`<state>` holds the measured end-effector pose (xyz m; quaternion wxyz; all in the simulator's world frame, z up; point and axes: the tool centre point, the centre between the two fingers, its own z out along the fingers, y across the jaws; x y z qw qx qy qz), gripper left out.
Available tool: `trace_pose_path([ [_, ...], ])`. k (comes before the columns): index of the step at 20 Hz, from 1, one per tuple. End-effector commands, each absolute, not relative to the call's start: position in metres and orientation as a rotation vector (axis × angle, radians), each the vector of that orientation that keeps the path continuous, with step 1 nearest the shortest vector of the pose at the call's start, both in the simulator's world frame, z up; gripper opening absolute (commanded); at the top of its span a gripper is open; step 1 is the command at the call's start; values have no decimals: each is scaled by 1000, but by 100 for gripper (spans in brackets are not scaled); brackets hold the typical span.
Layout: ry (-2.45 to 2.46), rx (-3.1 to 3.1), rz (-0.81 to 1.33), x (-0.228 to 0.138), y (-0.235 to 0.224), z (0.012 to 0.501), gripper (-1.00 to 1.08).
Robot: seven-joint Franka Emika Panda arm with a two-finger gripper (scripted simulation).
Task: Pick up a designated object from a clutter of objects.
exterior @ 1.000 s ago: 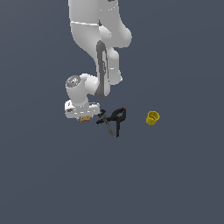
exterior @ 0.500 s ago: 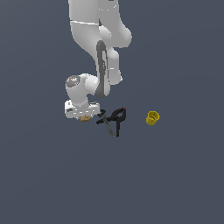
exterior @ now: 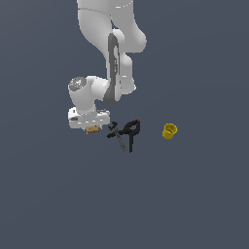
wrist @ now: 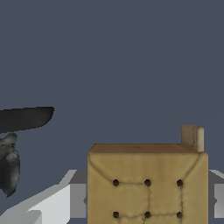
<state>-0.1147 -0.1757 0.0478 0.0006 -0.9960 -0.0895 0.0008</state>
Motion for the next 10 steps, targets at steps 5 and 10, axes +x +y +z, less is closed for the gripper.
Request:
trace_pose_path([
  [5,-280,-3129,2,-103,-180,96,-100],
  [10,-278,-3131,3,-92,-183,141,-100],
])
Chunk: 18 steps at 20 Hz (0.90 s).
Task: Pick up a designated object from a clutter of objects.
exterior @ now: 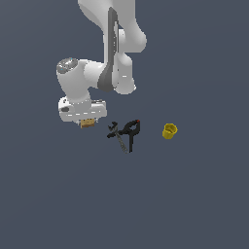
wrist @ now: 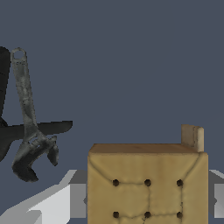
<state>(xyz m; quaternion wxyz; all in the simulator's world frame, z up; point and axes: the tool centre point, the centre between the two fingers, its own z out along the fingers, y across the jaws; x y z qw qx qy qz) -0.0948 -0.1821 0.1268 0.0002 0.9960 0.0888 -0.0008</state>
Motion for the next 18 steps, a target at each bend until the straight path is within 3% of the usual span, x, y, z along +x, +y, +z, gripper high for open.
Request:
trace_pose_path([
  [1,278,3128,-3,-89,-184,150,-100],
  [18,279,3127,-2,-47,-196,308,-100],
])
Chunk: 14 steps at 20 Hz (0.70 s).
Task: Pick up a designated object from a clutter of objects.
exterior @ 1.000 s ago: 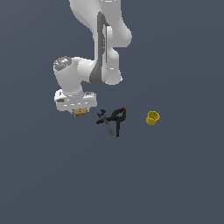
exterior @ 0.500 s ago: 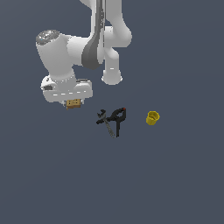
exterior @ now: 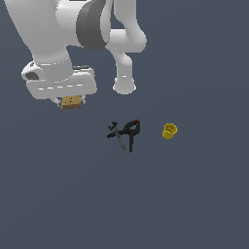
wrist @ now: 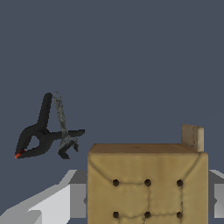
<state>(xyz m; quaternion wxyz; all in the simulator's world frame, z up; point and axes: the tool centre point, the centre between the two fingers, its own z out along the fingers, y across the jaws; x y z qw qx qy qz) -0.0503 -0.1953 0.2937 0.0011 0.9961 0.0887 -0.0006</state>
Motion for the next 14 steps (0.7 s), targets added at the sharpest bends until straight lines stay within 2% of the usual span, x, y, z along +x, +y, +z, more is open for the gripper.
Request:
trace_pose_path([
  [1,279,3127,-2,-44,-197,316,-100],
  [7,281,3128,-1,-31,-200,356,-100],
  [14,282,3129,0,-22,-203,381,-100],
])
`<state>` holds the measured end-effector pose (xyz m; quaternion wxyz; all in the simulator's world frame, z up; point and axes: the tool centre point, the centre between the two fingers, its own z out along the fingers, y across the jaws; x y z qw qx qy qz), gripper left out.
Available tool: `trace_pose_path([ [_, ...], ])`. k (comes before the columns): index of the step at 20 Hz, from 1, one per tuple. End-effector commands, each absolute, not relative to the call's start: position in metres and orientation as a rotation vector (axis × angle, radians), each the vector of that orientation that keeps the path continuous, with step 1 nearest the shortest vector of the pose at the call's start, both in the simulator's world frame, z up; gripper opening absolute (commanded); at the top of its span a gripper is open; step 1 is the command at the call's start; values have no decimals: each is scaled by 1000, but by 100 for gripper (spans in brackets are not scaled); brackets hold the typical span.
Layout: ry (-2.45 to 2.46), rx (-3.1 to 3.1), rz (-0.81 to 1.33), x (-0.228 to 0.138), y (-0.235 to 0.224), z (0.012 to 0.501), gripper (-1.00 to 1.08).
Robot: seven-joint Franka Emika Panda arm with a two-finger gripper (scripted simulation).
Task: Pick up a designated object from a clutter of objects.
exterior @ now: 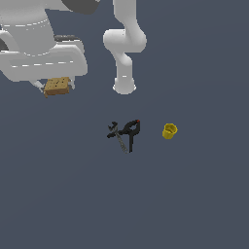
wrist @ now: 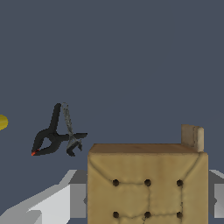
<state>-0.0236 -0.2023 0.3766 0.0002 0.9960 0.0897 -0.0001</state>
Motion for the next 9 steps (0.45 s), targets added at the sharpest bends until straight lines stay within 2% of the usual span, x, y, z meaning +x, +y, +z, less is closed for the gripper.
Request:
trace_pose_path([
  [1,282,3129,0,-21,-203,383,-100],
  [9,282,3129,0,-20,-203,385,-100],
])
